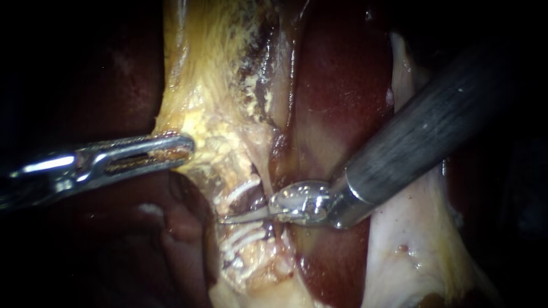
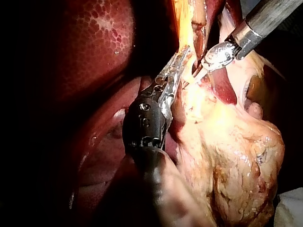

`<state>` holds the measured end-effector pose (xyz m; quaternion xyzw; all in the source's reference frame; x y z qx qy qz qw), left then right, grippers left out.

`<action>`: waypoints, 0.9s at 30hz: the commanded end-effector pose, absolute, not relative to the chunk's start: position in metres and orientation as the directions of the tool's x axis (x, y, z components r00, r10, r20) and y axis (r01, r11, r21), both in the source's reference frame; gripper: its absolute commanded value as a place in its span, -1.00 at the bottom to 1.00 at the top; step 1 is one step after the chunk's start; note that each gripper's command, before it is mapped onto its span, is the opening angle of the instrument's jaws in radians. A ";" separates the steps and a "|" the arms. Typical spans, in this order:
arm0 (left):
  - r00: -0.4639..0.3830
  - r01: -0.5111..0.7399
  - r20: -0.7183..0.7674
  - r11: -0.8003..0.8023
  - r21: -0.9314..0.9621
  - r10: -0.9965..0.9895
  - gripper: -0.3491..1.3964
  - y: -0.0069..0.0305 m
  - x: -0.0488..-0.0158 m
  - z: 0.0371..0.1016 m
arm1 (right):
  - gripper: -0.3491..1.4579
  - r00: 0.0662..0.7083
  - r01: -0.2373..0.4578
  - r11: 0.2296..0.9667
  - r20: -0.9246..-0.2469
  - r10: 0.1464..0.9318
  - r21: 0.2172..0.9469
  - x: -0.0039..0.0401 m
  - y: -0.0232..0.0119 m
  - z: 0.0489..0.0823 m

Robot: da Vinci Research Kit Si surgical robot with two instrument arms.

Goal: Go back from the cut left tube

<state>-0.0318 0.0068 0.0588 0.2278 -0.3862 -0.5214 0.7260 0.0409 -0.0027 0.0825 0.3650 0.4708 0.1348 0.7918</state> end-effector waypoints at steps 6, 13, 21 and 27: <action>0.158 0.581 0.323 0.352 0.734 -0.933 -1.00 0.0067 -0.0318 0.0586 | -1.00 0.519 0.126 0.701 -0.648 0.557 0.702 0.0410 -0.0027 0.0824; 0.158 0.580 0.323 0.353 0.734 -0.933 -1.00 0.0067 -0.0317 0.0586 | 0.37 0.518 0.107 0.710 -0.649 0.558 0.696 0.0410 -0.0028 0.0820; 0.159 0.580 0.323 0.353 0.734 -0.933 -1.00 0.0067 -0.0317 0.0587 | 0.54 0.516 0.103 0.712 -0.649 0.559 0.695 0.0409 -0.0028 0.0817; 0.159 0.581 0.324 0.354 0.733 -0.933 -1.00 0.0069 -0.0315 0.0589 | 0.80 0.514 0.115 0.724 -0.664 0.543 0.681 0.0402 -0.0036 0.0802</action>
